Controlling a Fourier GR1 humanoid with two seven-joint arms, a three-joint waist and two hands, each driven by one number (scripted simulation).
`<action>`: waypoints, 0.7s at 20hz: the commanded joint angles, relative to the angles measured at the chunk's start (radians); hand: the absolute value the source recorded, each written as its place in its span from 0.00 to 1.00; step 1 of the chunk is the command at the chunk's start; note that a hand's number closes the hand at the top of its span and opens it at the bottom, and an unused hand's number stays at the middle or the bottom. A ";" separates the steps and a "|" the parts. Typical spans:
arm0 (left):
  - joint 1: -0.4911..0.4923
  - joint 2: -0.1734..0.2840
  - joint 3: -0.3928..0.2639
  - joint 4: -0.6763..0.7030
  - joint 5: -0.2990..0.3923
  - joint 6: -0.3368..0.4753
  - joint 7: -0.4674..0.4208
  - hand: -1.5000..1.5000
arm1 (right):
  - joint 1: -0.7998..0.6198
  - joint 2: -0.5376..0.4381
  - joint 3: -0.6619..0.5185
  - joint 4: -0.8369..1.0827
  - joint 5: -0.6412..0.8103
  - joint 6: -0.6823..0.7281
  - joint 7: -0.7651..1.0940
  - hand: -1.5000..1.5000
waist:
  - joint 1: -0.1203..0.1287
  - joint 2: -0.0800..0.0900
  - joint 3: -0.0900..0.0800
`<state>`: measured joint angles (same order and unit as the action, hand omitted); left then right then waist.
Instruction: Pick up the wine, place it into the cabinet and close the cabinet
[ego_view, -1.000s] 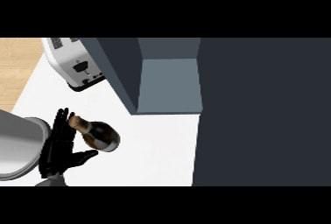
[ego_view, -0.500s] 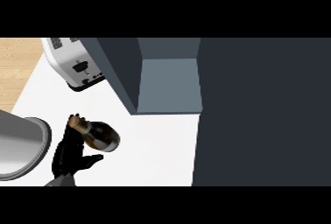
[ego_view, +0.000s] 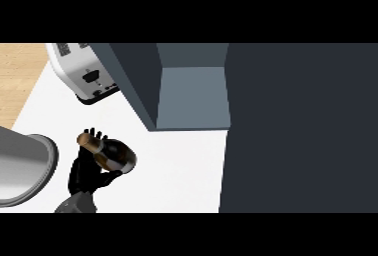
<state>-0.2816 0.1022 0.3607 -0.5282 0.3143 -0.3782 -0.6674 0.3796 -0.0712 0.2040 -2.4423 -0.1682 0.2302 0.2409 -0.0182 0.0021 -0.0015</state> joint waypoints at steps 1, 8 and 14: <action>-0.050 0.019 0.006 0.118 -0.002 -0.051 -0.072 0.00 | -0.024 0.007 -0.020 -0.074 -0.075 -0.019 0.054 0.00 | 0.005 0.000 0.000; -0.131 0.028 -0.004 0.192 0.013 -0.186 -0.022 1.00 | 0.009 -0.024 -0.010 -0.132 -0.107 0.003 0.098 0.00 | -0.006 0.003 -0.001; -0.119 0.003 -0.079 0.117 -0.101 -0.004 -0.180 1.00 | 0.058 -0.013 0.001 -0.126 -0.078 0.018 0.047 0.00 | -0.013 -0.001 0.000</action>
<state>-0.3854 0.1038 0.3115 -0.3939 0.2732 -0.4429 -0.7177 0.3755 -0.0721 0.2022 -2.4389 -0.1681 0.2391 0.2489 -0.0215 0.0016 -0.0015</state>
